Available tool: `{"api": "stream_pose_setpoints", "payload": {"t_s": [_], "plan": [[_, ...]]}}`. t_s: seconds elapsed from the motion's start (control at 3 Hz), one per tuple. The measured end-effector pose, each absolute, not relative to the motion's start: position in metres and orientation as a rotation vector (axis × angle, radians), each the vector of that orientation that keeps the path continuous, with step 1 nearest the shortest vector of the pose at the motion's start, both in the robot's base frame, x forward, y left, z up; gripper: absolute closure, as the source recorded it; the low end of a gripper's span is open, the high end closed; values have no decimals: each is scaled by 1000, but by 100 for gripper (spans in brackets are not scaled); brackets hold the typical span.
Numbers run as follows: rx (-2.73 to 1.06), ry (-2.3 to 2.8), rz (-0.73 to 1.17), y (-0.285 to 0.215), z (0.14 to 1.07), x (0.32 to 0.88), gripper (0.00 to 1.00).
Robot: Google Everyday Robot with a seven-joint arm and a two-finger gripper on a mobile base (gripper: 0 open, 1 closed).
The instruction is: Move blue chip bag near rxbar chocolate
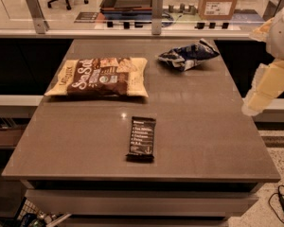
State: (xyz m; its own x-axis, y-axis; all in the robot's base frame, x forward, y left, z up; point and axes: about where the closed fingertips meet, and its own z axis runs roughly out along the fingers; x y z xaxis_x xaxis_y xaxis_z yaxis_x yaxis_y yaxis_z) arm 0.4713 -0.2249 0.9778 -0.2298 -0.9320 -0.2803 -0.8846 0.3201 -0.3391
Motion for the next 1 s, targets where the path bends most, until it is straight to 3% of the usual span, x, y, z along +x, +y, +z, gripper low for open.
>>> {"api": "stream_pose_setpoints", "payload": {"t_s": [1.0], "plan": [[-1400,2073,-242,-233,965,601,0]]}}
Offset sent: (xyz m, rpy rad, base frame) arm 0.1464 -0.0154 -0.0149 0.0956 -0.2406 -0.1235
